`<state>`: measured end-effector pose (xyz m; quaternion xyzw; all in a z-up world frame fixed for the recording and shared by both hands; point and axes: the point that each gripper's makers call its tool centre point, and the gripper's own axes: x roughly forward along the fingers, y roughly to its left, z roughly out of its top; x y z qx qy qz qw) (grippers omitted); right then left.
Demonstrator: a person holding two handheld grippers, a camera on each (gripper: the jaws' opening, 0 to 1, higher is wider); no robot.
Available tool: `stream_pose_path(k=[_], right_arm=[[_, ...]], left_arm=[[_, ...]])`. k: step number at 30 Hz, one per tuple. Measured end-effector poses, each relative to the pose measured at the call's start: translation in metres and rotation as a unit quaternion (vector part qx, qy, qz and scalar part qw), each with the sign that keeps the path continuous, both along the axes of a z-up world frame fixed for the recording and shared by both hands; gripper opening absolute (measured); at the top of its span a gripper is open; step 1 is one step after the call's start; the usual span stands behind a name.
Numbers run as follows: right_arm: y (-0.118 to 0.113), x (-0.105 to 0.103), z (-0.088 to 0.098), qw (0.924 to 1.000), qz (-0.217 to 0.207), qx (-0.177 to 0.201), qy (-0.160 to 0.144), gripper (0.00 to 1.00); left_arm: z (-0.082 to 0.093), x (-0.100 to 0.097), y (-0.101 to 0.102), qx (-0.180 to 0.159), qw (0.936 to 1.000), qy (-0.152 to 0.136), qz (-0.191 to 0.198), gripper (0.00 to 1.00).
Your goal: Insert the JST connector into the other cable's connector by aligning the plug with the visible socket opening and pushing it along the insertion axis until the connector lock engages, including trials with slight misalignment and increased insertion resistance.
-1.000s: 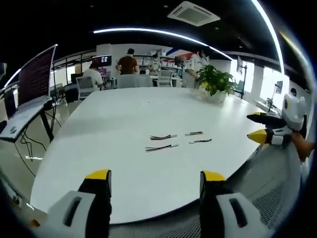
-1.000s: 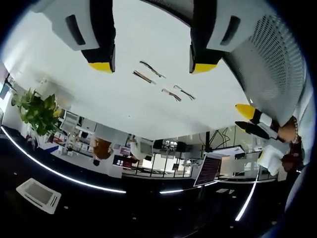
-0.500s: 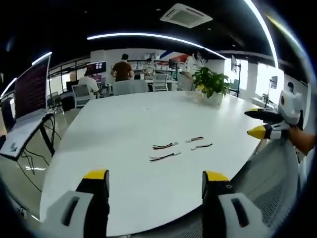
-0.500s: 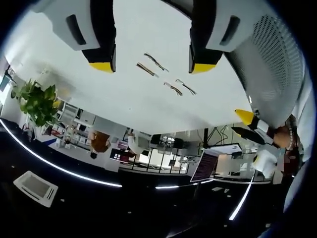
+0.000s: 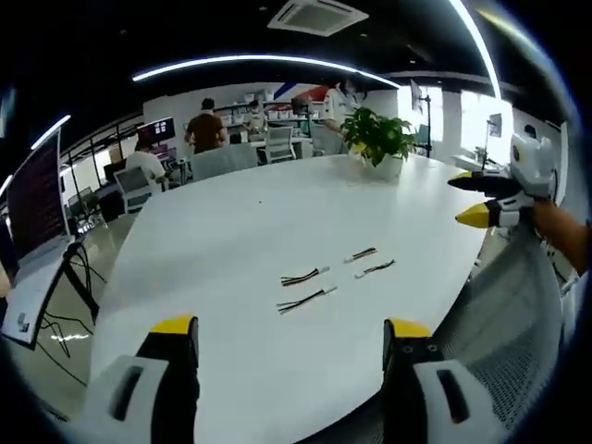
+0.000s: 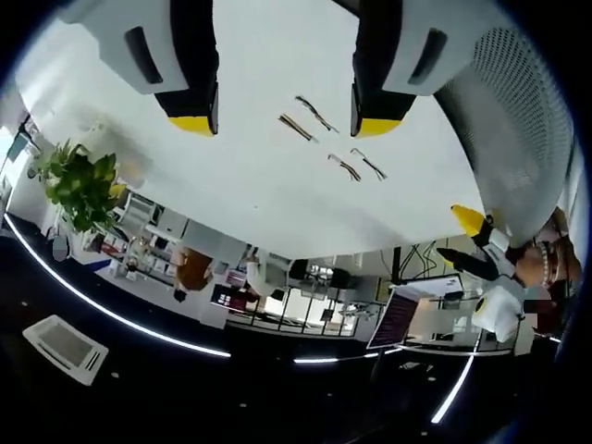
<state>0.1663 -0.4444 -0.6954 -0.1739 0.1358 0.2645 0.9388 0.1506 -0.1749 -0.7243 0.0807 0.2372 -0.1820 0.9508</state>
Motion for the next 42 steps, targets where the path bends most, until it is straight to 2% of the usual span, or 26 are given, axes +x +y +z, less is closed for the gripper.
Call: stream_pose_path(k=[3,6,10,12,15,18,22,30,34,38,42], right_arm=[[-0.001,0.003,0.004,1.0,-0.001,0.008,-0.001,0.55],[0.003,0.003,0.005,0.9995,-0.001,0.031,0.009,0.48],[0.01,0.003,0.008,0.9986,0.004,0.052,0.013,0.51],[0.012,0.006,0.011,0.9982,0.006,0.058,0.013,0.49],[0.018,0.012,0.025,0.9959,0.011,0.09,0.002,0.49],[0.021,0.019,0.036,0.9948,0.014,0.101,-0.008,0.49],[0.026,0.032,0.05,0.9895,0.017,0.143,-0.011,0.48],[0.026,0.051,0.057,0.9884,0.013,0.151,-0.013,0.49],[0.025,0.061,0.063,0.9898,0.012,0.14,-0.023,0.48],[0.026,0.076,0.074,0.988,0.013,0.149,-0.036,0.47],[0.031,0.087,0.079,0.9849,0.016,0.168,-0.039,0.47]], left_arm=[[0.005,0.005,-0.004,-0.016,0.9999,-0.001,-0.002,0.79],[0.009,0.007,-0.008,-0.025,0.9996,0.004,-0.012,0.79],[0.016,0.012,-0.012,-0.032,0.9993,-0.004,-0.017,0.79],[0.02,0.016,-0.015,-0.037,0.999,-0.008,-0.023,0.77],[0.028,0.022,-0.02,-0.053,0.998,-0.015,-0.031,0.75],[0.036,0.031,-0.025,-0.062,0.9969,-0.022,-0.042,0.75],[0.042,0.042,-0.032,-0.046,0.9968,-0.033,-0.057,0.75],[0.058,0.061,-0.048,-0.04,0.9948,-0.047,-0.081,0.75],[0.065,0.074,-0.055,-0.038,0.9936,-0.053,-0.092,0.74],[0.069,0.093,-0.068,-0.053,0.9913,-0.059,-0.105,0.73],[0.065,0.112,-0.088,-0.07,0.9884,-0.056,-0.122,0.73]])
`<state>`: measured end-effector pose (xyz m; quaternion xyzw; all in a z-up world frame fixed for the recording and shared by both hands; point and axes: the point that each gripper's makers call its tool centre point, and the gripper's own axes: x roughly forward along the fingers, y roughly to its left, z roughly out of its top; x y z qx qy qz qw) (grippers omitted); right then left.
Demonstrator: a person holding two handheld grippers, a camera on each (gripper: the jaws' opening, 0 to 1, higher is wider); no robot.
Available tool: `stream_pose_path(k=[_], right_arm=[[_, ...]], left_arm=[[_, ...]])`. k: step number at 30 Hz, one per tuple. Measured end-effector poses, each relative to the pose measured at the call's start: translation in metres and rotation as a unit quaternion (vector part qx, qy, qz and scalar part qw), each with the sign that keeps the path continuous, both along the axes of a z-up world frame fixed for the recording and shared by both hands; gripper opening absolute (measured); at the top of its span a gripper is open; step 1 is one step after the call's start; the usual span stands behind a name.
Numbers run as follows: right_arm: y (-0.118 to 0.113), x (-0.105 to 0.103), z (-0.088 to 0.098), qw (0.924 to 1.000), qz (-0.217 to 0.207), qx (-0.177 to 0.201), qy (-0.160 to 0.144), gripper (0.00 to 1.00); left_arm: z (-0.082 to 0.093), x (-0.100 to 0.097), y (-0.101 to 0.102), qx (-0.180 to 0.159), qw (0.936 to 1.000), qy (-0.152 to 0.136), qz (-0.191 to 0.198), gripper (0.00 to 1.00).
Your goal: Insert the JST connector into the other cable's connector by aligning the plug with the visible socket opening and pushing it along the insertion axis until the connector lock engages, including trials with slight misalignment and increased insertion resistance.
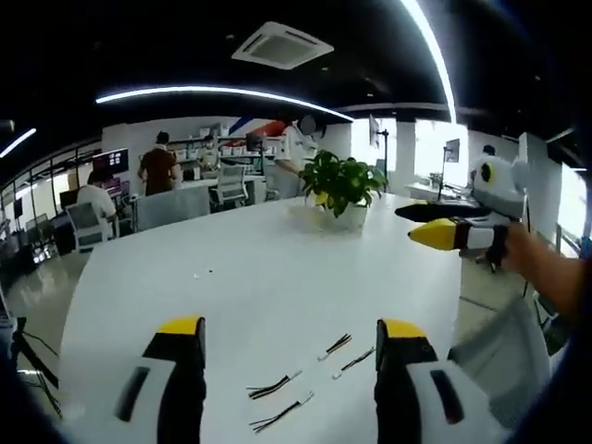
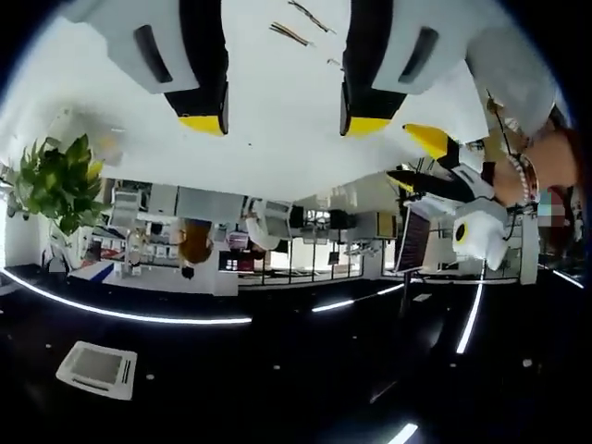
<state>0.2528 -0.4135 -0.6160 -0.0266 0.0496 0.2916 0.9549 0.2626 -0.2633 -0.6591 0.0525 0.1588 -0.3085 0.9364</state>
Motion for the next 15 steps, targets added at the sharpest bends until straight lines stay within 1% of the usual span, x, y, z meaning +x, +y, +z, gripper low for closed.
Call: stream_pose_path(k=[4,6,8,10,12,14,15], right_arm=[[0.001,0.012,0.002,1.0,-0.001,0.006,-0.005,0.46],[0.0,0.017,0.002,0.9999,-0.004,0.008,-0.008,0.46],[-0.001,0.022,0.005,0.9998,-0.008,0.015,-0.012,0.46],[-0.003,0.027,0.006,0.9997,-0.01,0.015,-0.013,0.46],[-0.005,0.032,0.007,0.9998,-0.013,0.004,-0.013,0.46],[-0.006,0.038,0.011,0.9998,-0.015,-0.005,-0.014,0.45],[-0.006,0.04,0.014,0.9998,-0.014,-0.003,-0.016,0.45]], left_arm=[[-0.005,0.018,-0.014,-0.01,0.9999,0.005,-0.007,0.73],[-0.006,0.024,-0.018,-0.013,0.9998,0.001,-0.011,0.73],[-0.005,0.033,-0.019,-0.018,0.9998,-0.006,-0.007,0.73],[-0.005,0.039,-0.018,-0.026,0.9997,-0.001,-0.003,0.74],[-0.004,0.043,-0.016,-0.038,0.9993,0.001,0.001,0.74],[-0.005,0.046,-0.012,-0.038,0.9993,0.004,0.005,0.75],[-0.005,0.048,-0.01,-0.037,0.9993,0.003,0.008,0.75]])
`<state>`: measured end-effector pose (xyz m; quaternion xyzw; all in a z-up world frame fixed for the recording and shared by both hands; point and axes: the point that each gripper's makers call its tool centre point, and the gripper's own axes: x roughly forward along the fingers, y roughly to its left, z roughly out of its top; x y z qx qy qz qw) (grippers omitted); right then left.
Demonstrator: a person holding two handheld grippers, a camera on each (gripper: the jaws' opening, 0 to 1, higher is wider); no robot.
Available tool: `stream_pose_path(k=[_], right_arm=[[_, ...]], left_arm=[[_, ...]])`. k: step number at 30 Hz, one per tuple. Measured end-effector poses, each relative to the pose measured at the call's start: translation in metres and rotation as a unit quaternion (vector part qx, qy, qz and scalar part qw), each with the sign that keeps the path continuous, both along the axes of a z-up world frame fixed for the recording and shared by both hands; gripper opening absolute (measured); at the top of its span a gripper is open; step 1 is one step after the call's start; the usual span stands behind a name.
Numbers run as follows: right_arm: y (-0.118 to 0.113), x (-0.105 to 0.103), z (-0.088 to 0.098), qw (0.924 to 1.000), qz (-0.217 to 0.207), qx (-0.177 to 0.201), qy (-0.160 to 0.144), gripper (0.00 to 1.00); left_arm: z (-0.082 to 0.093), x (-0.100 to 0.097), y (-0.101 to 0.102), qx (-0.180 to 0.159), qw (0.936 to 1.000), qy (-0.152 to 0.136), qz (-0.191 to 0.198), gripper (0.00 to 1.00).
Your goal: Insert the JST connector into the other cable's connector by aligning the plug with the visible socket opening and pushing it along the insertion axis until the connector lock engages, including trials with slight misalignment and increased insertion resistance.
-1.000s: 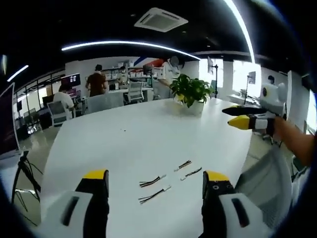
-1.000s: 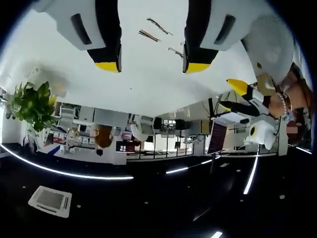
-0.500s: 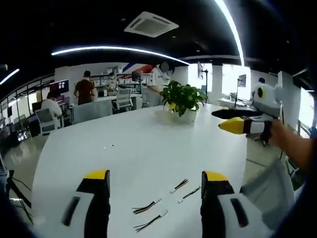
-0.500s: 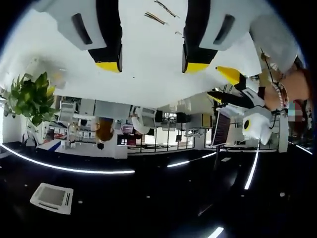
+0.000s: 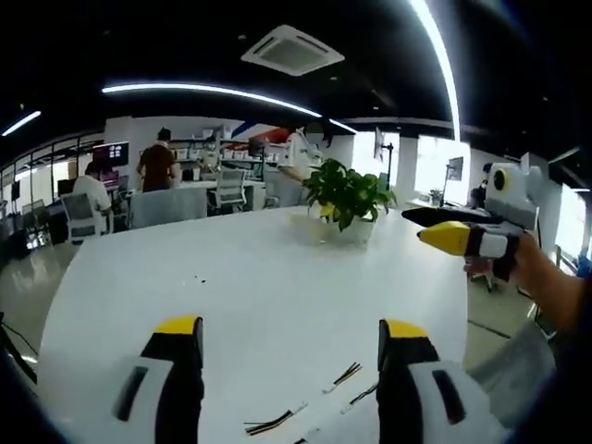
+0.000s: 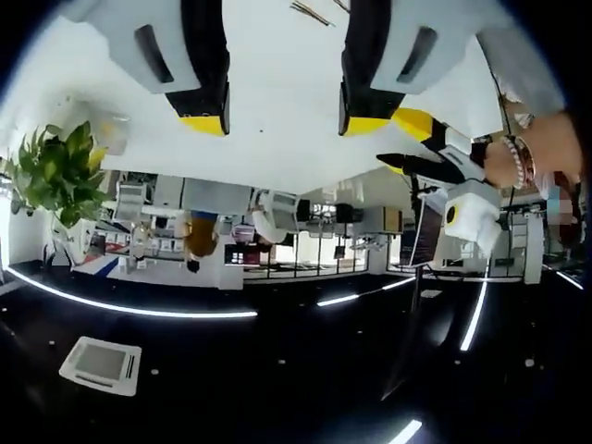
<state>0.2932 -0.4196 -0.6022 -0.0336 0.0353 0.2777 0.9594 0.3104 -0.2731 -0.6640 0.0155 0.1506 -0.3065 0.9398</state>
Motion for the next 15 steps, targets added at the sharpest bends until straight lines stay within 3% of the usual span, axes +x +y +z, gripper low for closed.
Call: stream_pose_path(k=[6,8,11,15], right_arm=[[0.004,0.02,0.015,0.9998,0.005,0.007,-0.015,0.44],[0.01,0.028,0.017,0.9987,0.006,0.05,0.0,0.44],[0.019,0.038,0.013,0.9989,0.016,0.044,0.0,0.44],[0.032,0.049,0.006,0.9988,0.03,0.038,0.0,0.43]], left_arm=[[-0.004,0.013,0.011,0.005,0.9999,0.005,0.015,0.75],[-0.006,0.02,0.014,0.0,0.9996,0.015,0.023,0.75],[-0.007,0.028,0.016,-0.019,0.9989,0.022,0.035,0.75],[-0.015,0.035,0.012,-0.012,0.9992,0.028,0.025,0.75]])
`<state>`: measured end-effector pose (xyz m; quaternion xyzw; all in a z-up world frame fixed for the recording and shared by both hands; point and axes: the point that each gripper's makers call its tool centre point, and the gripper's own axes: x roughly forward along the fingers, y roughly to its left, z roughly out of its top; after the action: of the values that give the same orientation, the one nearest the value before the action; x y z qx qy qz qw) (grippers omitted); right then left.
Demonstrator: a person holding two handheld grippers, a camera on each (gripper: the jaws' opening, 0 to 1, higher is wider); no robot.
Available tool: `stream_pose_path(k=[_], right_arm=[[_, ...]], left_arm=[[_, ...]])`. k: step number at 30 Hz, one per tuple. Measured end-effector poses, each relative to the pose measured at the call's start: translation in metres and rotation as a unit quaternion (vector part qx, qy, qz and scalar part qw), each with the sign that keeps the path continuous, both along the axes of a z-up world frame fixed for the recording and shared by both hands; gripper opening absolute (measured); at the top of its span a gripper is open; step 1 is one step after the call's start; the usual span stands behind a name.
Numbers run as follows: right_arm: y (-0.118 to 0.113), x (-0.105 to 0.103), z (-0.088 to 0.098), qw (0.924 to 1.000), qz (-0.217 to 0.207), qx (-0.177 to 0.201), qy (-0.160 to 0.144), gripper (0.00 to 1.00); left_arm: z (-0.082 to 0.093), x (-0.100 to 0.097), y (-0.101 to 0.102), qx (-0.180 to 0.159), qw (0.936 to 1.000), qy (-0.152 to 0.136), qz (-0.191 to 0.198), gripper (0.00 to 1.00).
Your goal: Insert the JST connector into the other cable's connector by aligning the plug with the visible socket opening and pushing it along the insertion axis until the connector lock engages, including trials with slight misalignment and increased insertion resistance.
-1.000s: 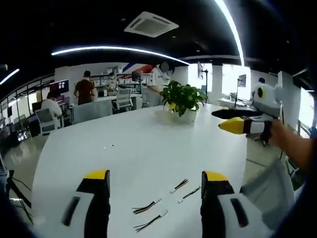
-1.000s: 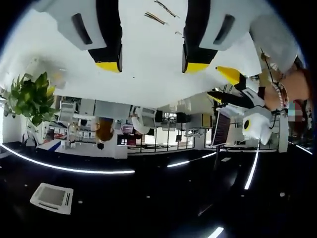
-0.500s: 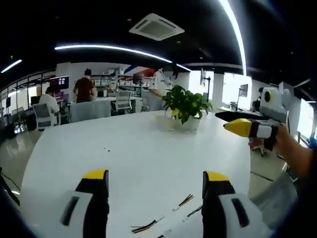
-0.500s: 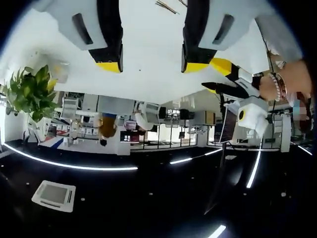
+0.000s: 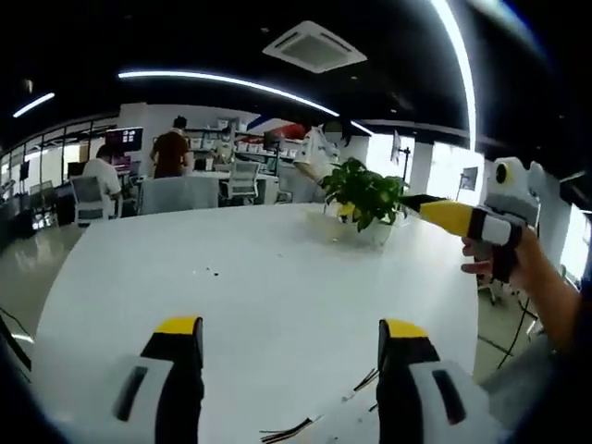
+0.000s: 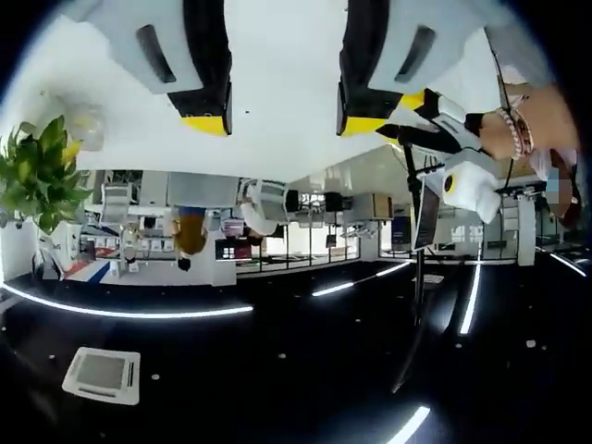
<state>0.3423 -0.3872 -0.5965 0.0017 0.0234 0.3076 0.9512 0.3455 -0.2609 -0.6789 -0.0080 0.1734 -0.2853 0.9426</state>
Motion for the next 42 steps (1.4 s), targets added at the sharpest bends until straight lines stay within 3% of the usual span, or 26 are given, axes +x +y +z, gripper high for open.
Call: stream_pose_path(k=[9,18,22,23,25,27,29,33,38,40,42], right_arm=[[0.007,0.02,-0.041,0.9989,0.028,0.013,0.037,0.43],[0.009,0.025,-0.089,0.996,0.064,-0.005,0.061,0.45],[0.014,0.019,-0.104,0.9903,0.098,0.058,0.08,0.42],[0.012,0.021,-0.108,0.9906,0.098,0.056,0.078,0.43],[0.012,0.021,-0.11,0.99,0.101,0.07,0.07,0.41],[0.014,0.019,-0.113,0.9865,0.107,0.095,0.079,0.4],[0.018,0.017,-0.118,0.9875,0.117,0.078,0.071,0.41],[0.031,0.013,-0.12,0.9853,0.151,0.058,0.056,0.42],[0.042,0.007,-0.134,0.9794,0.189,0.029,0.065,0.41],[0.047,0.002,-0.138,0.9741,0.212,0.028,0.073,0.37],[0.049,0.0,-0.142,0.9704,0.226,0.028,0.08,0.33]], left_arm=[[-0.035,0.015,0.001,0.037,0.9989,0.007,-0.028,0.76],[-0.079,0.016,-0.004,0.06,0.9954,0.031,-0.068,0.74],[-0.094,0.013,-0.003,0.06,0.9941,0.039,-0.082,0.75],[-0.096,0.012,-0.003,0.058,0.994,0.037,-0.086,0.74],[-0.089,0.006,-0.016,0.007,0.9919,0.015,-0.126,0.73],[-0.083,0.003,-0.017,-0.041,0.9907,0.013,-0.129,0.74],[-0.079,0.004,-0.015,-0.06,0.9898,0.0,-0.13,0.73],[-0.089,0.0,-0.011,-0.064,0.9869,0.024,-0.146,0.66],[-0.097,-0.003,-0.008,-0.043,0.9847,0.022,-0.167,0.63],[-0.097,-0.003,-0.008,-0.029,0.9834,0.005,-0.179,0.58],[-0.1,-0.014,-0.016,-0.009,0.9741,-0.007,-0.226,0.48]])
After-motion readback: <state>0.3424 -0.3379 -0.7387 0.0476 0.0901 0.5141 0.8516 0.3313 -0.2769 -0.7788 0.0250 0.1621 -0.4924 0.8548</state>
